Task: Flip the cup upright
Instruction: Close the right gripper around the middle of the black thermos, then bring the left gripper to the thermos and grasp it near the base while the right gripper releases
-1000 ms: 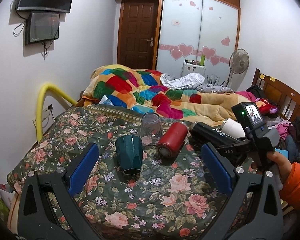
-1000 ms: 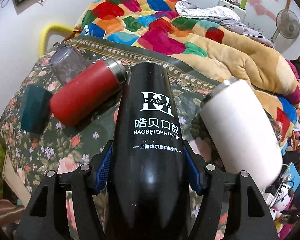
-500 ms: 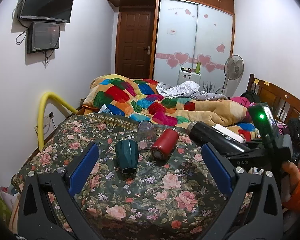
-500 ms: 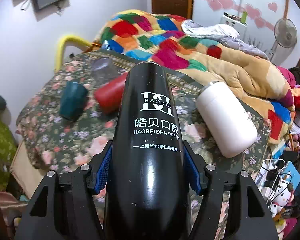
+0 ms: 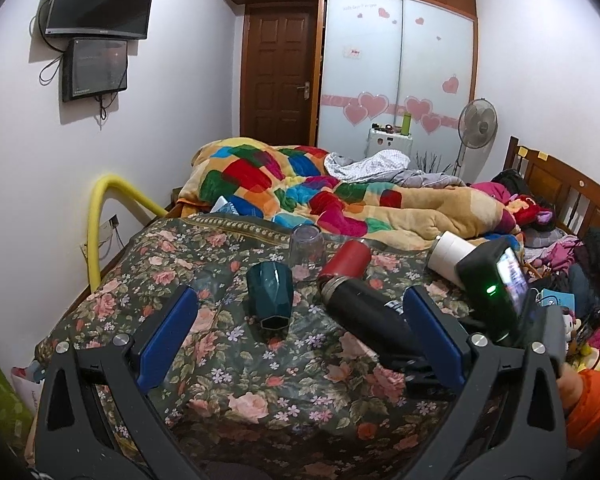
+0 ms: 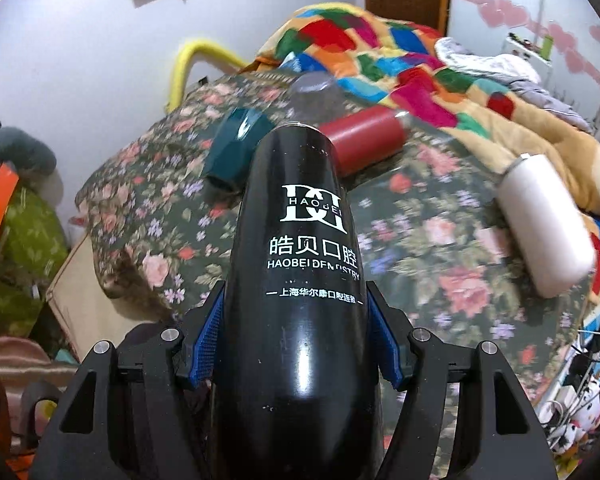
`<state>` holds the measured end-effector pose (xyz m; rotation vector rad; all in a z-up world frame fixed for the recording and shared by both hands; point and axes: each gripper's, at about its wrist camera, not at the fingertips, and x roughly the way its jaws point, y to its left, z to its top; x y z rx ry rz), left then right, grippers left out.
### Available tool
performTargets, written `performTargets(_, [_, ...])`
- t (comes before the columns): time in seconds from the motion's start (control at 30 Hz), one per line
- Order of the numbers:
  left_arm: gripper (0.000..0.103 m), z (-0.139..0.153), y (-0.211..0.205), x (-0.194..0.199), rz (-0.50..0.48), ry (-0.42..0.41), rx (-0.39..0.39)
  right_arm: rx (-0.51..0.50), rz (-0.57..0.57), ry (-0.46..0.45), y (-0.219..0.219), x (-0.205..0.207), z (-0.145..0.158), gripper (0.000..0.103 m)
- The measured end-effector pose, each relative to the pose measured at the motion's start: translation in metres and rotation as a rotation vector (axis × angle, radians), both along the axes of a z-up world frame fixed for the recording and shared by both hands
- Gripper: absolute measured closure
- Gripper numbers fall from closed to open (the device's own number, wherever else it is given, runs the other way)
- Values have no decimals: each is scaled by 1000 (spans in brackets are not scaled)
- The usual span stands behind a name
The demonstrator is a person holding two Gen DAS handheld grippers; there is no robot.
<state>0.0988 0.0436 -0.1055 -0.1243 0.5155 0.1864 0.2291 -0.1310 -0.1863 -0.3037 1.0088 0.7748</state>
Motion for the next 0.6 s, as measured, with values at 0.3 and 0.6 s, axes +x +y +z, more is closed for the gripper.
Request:
performTargets(0.3, [0, -26, 10, 16, 10, 67, -36, -97, 42, -13, 26, 0, -35, 42])
performTargets(0.6, [0, -64, 32, 38, 78, 184, -134, -143, 56, -29, 35, 0, -48, 42])
